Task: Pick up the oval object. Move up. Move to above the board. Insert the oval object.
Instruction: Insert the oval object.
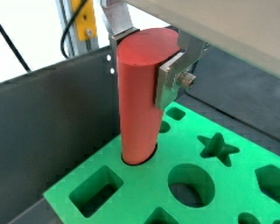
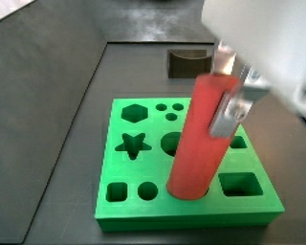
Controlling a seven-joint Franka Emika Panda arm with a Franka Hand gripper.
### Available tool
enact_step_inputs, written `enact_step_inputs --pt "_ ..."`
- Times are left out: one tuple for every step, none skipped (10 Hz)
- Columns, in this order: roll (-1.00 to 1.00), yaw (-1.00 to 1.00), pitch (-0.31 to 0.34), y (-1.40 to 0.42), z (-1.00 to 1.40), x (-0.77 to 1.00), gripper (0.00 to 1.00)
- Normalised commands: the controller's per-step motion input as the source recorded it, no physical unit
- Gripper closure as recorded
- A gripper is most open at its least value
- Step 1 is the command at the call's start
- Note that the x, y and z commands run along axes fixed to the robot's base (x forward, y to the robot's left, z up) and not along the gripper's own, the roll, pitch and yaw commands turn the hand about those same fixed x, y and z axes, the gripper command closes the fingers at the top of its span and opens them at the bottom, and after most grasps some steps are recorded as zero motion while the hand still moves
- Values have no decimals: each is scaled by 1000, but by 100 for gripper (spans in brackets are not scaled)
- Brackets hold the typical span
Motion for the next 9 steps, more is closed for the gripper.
enact_step_inputs --pt "27 -54 0 -71 -477 220 100" --pt "159 -226 0 0 -1000 211 100" --pt "64 -220 -1 -26 -1000 231 100" --pt "50 -226 -7 -51 -1000 214 100" --pt "74 -206 0 0 -1000 231 100" --pt "110 -171 0 0 -1000 194 100" --pt "50 -103 -1 0 -1000 66 100" --pt "-43 -260 -66 0 -234 0 100" --pt "-10 0 0 0 0 0 100"
